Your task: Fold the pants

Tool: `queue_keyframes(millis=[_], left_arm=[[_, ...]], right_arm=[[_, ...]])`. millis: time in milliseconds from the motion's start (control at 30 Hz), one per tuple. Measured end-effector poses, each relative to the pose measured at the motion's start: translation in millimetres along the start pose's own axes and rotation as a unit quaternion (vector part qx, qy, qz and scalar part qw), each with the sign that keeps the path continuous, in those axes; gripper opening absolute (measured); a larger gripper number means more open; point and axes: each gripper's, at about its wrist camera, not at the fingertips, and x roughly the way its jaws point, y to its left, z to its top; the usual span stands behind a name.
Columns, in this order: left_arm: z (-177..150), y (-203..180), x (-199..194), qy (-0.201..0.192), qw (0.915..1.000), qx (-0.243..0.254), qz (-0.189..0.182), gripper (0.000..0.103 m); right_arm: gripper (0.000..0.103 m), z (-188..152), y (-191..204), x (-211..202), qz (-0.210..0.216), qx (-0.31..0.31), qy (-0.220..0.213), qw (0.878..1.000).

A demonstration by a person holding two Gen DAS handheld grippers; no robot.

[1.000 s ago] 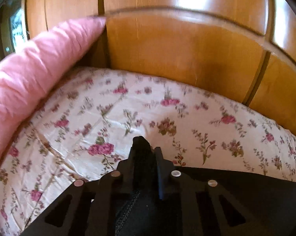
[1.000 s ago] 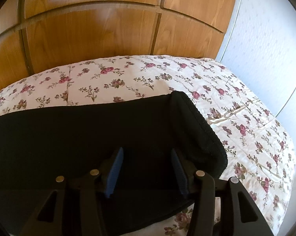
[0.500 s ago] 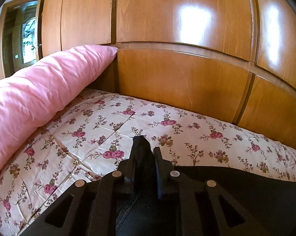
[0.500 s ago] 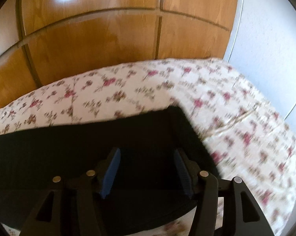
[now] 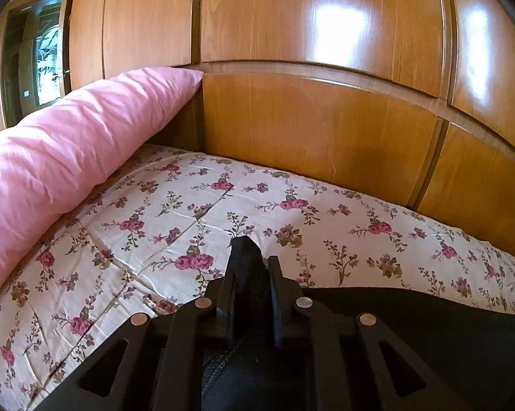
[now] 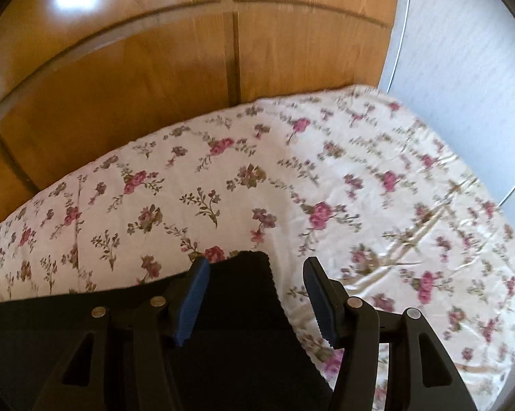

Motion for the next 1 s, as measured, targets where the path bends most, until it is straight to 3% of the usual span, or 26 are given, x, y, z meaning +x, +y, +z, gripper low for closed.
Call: queue_keyframes(millis=[167,333,500,600,767,1000], left_arm=[[-1,2,8,0.019,0.9998,-0.005,-0.006,0.015],[-1,3,13,0.031,0.9995,-0.006,-0.011,0.015],[-2,3,22,0.053,0.9984,-0.005,-0.021,0.016],[-3,2,27,0.066,0.9974,-0.005,-0.028,0.018],[-4,1,30,0.076,0.9966,-0.004,-0.031,0.019],[1,3,14,0.041,0.9988,-0.010,-0.024,0.015]], right_arm=[[0.045,0,4,22,0.005,-0.005,0.023,1.000],[0.038,-9,11,21,-0.009,-0.024,-0.015,1.000],[0.021,-14,30,15,-0.044,-0.075,-0.049,0.995],[0.019,-17,40,13,-0.064,-0.096,-0.059,0.992],[0.019,-21,39,10,-0.056,-0.089,-0.063,0.992],[0.018,-20,34,7,-0.055,-0.085,-0.078,0.992]])
